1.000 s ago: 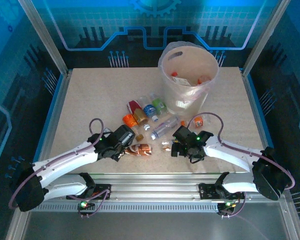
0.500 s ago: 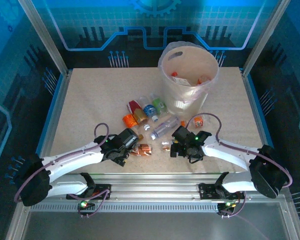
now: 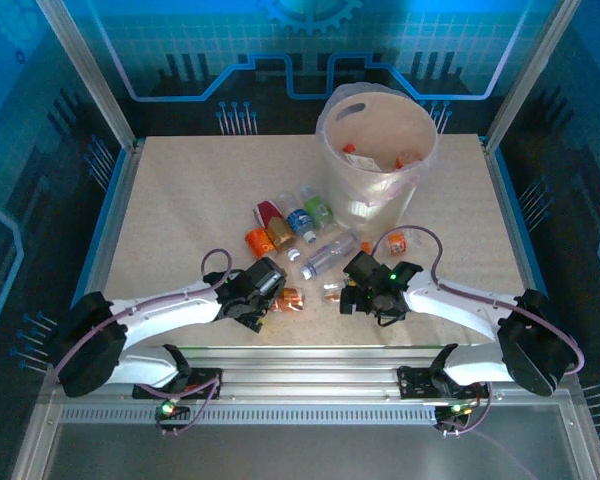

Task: Put the plastic bottles in the bin

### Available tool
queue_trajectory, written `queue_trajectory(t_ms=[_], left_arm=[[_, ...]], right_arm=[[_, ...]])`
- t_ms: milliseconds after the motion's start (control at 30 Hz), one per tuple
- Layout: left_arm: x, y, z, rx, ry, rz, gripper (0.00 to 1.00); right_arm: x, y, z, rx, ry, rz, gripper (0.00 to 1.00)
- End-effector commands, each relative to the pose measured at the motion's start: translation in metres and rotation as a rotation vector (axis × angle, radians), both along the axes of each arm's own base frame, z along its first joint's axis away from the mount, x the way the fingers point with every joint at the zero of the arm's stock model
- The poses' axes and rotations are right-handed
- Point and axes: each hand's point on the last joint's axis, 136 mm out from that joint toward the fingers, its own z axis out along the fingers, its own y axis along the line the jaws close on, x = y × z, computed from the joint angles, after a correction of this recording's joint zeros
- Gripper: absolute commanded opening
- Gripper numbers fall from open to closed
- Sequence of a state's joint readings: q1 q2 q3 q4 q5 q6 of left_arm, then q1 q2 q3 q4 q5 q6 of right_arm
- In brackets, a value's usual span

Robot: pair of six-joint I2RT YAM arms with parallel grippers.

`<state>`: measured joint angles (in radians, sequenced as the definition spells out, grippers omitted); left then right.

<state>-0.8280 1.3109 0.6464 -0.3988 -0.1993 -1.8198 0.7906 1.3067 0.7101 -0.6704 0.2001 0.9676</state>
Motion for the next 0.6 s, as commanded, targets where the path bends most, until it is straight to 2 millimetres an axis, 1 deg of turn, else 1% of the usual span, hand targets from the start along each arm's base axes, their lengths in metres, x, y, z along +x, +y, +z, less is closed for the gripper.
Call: queue_trajectory(t_ms=[0, 300, 433, 567], left_arm=[[-0.009, -0.003, -0.012, -0.014, 0.053, 0.002, 0.88], [-0.016, -0.004, -0.03, -0.018, 0.107, 0.028, 0.84], [-0.016, -0.004, -0.036, -0.013, 0.118, 0.034, 0.79], [-0.016, -0.003, -0.036, -0.013, 0.121, 0.039, 0.73]], right_arm=[[-0.001, -0.004, -0.004, -0.006, 0.014, -0.008, 1.0], [-0.001, -0.003, -0.006, -0.009, 0.019, -0.007, 1.0], [0.0, -0.003, -0.006, -0.012, 0.022, -0.008, 1.0], [0.0, -0.003, -0.007, -0.014, 0.025, -0.009, 1.0]])
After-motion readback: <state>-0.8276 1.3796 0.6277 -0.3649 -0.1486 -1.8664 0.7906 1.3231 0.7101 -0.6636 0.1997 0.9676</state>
